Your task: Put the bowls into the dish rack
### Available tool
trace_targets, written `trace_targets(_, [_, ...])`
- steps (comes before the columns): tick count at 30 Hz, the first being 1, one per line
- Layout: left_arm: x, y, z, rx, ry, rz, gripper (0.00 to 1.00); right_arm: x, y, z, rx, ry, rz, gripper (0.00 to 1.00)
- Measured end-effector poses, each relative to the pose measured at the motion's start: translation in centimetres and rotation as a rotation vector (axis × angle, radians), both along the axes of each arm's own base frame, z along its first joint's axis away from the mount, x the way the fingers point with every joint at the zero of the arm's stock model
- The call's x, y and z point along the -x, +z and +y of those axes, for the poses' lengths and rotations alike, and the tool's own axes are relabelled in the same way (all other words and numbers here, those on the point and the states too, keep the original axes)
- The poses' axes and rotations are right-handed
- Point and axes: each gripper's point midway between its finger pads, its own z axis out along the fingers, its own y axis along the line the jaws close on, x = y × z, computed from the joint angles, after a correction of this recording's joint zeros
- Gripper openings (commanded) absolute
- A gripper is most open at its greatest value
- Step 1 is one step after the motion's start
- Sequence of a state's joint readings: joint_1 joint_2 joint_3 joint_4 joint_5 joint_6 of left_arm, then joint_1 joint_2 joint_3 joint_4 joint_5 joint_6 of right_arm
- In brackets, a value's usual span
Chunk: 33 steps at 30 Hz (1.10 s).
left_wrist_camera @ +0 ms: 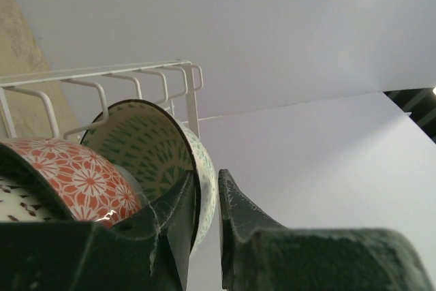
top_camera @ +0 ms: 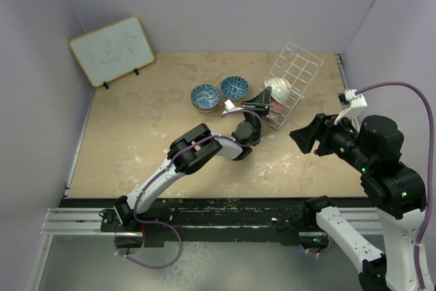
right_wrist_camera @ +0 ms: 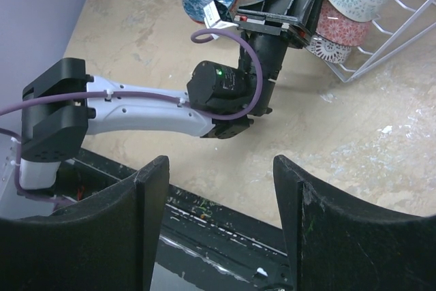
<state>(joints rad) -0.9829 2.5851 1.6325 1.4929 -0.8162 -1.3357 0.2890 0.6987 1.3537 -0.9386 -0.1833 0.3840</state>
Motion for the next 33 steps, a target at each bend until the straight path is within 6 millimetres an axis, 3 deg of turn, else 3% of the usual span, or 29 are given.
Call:
trace_targets(4, [0.0,-0.5,0.1,-0.007,-0.003,0.017,0.29,0.0,0.0,0.0,0.000,0.000,0.000,0.66])
trace_targets(17, [0.3,-0.7,0.3,-0.016,-0.012,0.042,0.29,0.0,-0.1,0.0,0.000,0.001,0.002,0.65])
trace_targets(22, [0.1,-0.9,0.0,-0.029,-0.019,0.053,0.00,0.0,-0.1,0.0,0.000,0.000,0.002,0.66])
trace_targets(33, [-0.5,0.7,-0.7,-0.009,-0.042,0.038,0.00,0.0,-0.1,0.0,0.001,0.000,0.002,0.66])
